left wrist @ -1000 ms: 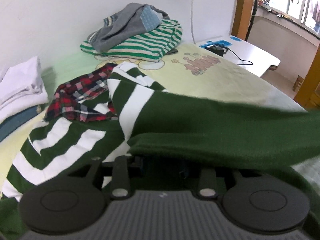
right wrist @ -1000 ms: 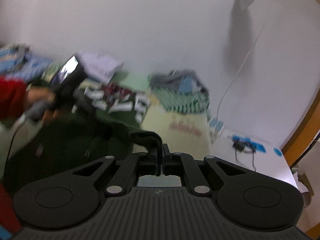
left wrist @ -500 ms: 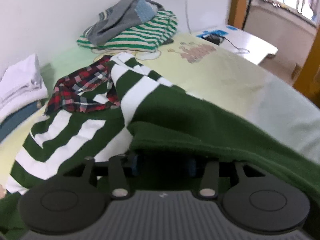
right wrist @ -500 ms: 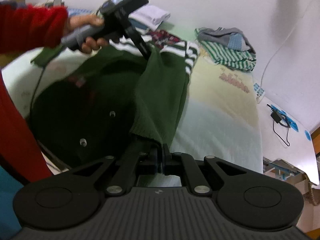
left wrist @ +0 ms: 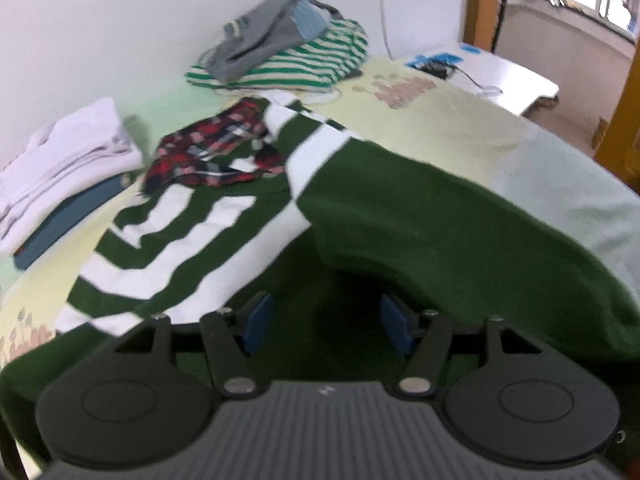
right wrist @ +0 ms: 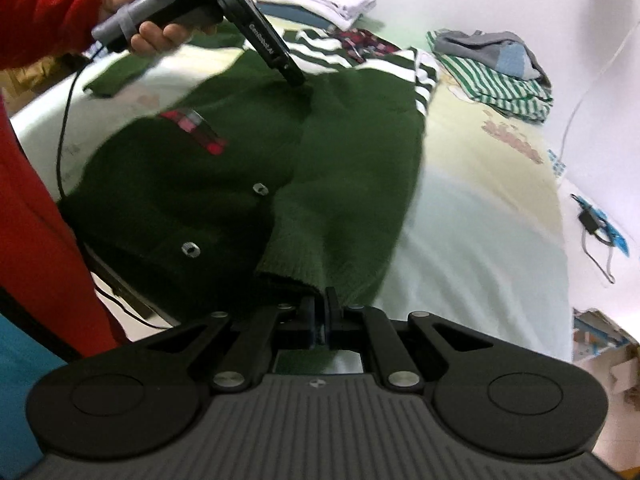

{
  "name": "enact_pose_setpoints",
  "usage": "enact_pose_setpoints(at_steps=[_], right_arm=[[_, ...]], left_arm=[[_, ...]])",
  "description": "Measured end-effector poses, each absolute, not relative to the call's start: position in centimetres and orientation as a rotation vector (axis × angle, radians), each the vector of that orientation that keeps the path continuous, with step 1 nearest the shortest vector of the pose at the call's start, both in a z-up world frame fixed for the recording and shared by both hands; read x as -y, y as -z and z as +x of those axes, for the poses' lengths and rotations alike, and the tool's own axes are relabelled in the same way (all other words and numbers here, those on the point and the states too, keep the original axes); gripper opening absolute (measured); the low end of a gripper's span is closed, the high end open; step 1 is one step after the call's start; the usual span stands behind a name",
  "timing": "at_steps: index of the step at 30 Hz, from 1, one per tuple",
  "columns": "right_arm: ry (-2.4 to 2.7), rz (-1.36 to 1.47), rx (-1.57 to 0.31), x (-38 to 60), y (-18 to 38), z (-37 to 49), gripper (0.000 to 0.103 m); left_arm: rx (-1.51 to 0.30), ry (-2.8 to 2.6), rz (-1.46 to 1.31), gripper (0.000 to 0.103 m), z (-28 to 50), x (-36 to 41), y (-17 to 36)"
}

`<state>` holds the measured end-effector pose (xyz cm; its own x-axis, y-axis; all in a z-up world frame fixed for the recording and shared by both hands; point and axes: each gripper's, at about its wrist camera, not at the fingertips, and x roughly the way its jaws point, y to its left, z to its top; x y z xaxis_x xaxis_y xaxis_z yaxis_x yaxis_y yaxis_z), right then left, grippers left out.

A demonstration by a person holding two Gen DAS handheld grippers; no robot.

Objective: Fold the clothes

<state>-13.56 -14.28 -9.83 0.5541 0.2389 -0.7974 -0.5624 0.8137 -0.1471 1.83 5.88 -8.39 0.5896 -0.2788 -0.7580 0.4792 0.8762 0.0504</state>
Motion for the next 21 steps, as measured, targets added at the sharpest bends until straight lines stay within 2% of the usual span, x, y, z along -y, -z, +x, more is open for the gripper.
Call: enact_pose_setpoints(at_steps=[6, 9, 12, 16, 21], right_arm=[[-0.525, -0.462, -0.911, 13.8, 10.8, -13.1, 0.005], [-0.562, -0.417, -0.958, 14.2, 10.5, -12.8, 0.014], [-0.651, -0.38, -1.054, 15.4, 9.3, -12.2, 0.014], [-0.612, -0.233, -0.943, 19.6, 4.0, -8.9, 0.014], [-0.489, -0.035, -0.769, 23.0, 0.1, 0.2, 0.027]], left_arm=[[-0.784, 0.464, 0.226, 0.063, 1.6, -3.7, 7.1], [-0.794, 0.488, 0.226, 0.063, 1.7, -1.7, 7.7], [-0.819, 0.515, 0.222, 0.063, 1.1, 0.0, 8.5], [-0.853, 0.551, 0.214, 0.063, 0.2, 2.1, 9.5], [-0.894, 0.597, 0.203, 0.063, -1.0, 4.8, 10.6]])
